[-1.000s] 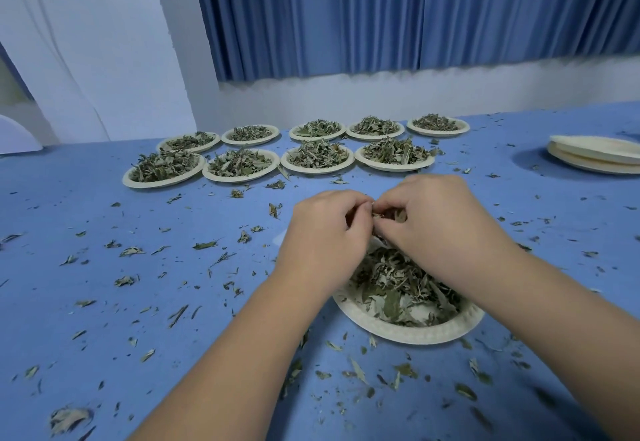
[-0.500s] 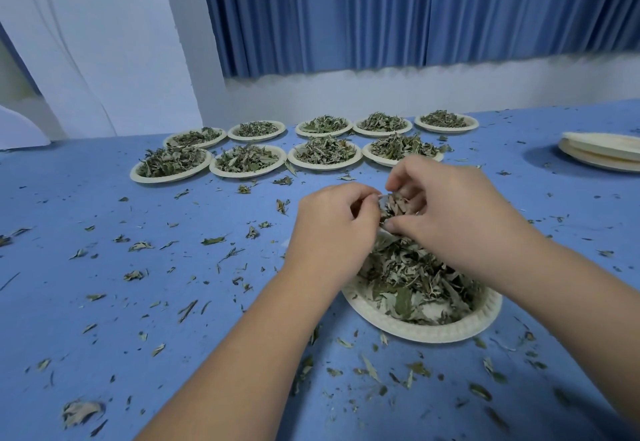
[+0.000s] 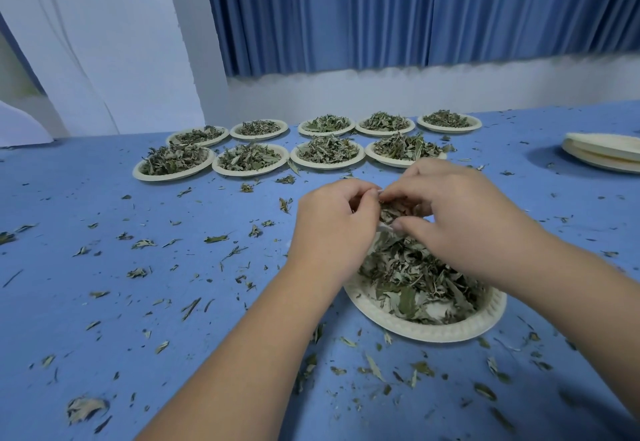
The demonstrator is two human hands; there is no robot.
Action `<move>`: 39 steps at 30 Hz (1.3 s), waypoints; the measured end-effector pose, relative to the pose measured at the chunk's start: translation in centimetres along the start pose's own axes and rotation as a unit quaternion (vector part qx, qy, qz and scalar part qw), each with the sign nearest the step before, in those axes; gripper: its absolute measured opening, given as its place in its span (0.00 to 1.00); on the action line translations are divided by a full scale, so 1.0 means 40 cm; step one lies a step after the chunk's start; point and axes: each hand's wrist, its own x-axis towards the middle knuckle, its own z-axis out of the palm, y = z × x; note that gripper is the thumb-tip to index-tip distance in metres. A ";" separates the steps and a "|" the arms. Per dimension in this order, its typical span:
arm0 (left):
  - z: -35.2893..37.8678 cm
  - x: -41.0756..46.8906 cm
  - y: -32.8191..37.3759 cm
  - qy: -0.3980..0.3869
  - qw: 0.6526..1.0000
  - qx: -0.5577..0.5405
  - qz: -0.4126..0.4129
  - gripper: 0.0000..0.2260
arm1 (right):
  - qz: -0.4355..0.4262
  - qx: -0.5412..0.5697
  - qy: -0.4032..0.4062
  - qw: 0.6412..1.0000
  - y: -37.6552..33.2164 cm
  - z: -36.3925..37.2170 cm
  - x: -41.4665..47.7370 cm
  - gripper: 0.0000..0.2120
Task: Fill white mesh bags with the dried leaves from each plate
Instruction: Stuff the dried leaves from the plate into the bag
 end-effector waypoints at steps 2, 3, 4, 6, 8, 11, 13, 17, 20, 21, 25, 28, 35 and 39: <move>0.001 -0.001 0.001 -0.004 1.000 -0.001 -0.003 0.09 | 0.000 -0.008 0.028 1.000 -0.003 0.002 0.002 0.12; 0.001 -0.002 0.002 -0.005 1.000 -0.008 -0.007 0.08 | 0.000 -0.008 0.040 0.999 -0.005 0.005 0.003 0.11; 0.000 -0.003 0.004 -0.006 1.000 -0.022 -0.015 0.09 | -0.002 -0.012 0.050 0.999 -0.006 0.007 0.003 0.10; 0.002 -0.005 0.006 -0.010 0.998 -0.052 -0.033 0.09 | -0.005 -0.027 0.061 0.998 -0.004 0.014 0.004 0.08; 0.003 -0.007 0.009 -0.018 0.996 -0.073 -0.044 0.09 | -0.010 -0.038 0.068 0.997 -0.001 0.020 0.003 0.07; 0.004 -0.007 0.009 -0.025 0.995 -0.084 -0.053 0.10 | -0.034 -0.034 0.072 0.996 0.003 0.025 -0.001 0.04; 0.002 -0.007 0.006 -0.019 0.994 -0.090 -0.059 0.10 | -0.044 -0.013 0.074 0.996 0.008 0.019 -0.006 0.05; -0.002 -0.002 0.000 0.003 0.994 -0.091 -0.060 0.10 | -0.054 0.041 0.120 0.990 0.035 0.000 -0.022 0.09; -0.002 0.002 -0.001 0.014 0.994 -0.086 -0.069 0.09 | -0.015 0.088 0.117 0.989 0.061 -0.013 -0.032 0.22; -0.002 0.002 -0.002 0.016 0.994 -0.083 -0.068 0.09 | 0.007 0.103 0.093 0.990 0.069 -0.012 -0.032 0.27; -0.004 -0.001 0.002 0.016 0.995 -0.071 -0.063 0.09 | 0.095 0.161 -0.015 0.982 0.084 0.009 -0.026 0.41; -0.002 -0.004 0.005 0.016 0.996 -0.065 -0.058 0.11 | 0.120 0.225 0.003 0.967 0.091 0.024 -0.023 0.26; 0.005 -0.012 0.010 0.001 0.994 -0.088 -0.061 0.08 | 0.088 0.224 0.123 0.963 0.072 0.031 -0.024 0.11; 0.012 -0.014 0.016 -0.003 0.997 -0.066 -0.040 0.09 | 0.020 0.124 0.153 0.980 0.043 0.036 -0.021 0.07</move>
